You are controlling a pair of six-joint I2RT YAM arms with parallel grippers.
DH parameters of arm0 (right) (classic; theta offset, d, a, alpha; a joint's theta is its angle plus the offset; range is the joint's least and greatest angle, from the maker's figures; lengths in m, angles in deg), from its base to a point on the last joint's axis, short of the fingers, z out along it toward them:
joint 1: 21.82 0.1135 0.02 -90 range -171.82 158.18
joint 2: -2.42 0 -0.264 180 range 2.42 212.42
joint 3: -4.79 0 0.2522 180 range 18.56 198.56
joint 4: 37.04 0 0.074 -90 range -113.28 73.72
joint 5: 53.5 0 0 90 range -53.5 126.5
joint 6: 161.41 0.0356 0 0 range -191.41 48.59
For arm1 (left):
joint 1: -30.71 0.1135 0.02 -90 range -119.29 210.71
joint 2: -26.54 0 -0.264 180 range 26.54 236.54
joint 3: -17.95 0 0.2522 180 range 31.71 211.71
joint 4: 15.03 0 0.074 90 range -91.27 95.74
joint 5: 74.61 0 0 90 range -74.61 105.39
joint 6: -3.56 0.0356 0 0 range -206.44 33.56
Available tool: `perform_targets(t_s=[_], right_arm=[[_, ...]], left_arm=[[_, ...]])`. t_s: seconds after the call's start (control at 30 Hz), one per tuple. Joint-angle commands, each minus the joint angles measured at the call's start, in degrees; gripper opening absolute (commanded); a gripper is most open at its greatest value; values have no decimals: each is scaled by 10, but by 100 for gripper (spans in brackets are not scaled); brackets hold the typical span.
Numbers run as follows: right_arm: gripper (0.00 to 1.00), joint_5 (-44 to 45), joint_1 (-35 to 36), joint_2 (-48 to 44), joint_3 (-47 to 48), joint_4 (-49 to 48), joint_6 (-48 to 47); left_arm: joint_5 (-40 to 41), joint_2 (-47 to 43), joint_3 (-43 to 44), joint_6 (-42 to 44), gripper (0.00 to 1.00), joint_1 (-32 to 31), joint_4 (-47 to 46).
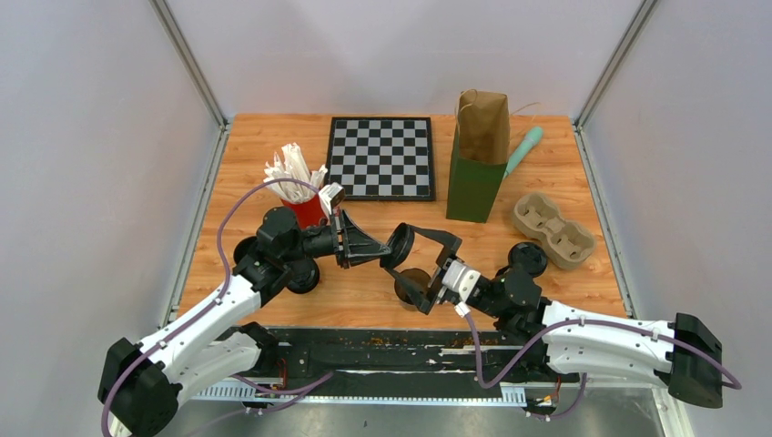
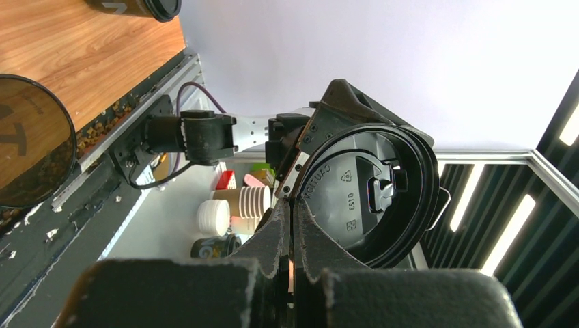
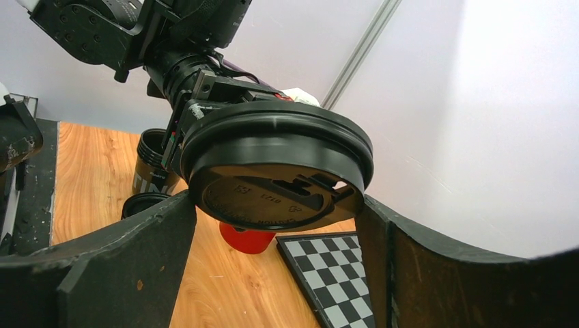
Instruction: Pack the takeout coffee
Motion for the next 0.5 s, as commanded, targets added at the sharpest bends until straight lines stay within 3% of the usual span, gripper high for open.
perform_targets(t_s=[0.0,0.23,0.47], right_arm=[[83,-6,5,6,16,-48,8],[87,-4,8,19,17,-58,4],[79,-6,9,23,18,-59,3]], left_arm=[[-3,-10,-2,-2,0,2,-19],[-2,-18,-3,1,0,2,-9],[1,-25,-5,5,0,2,1]])
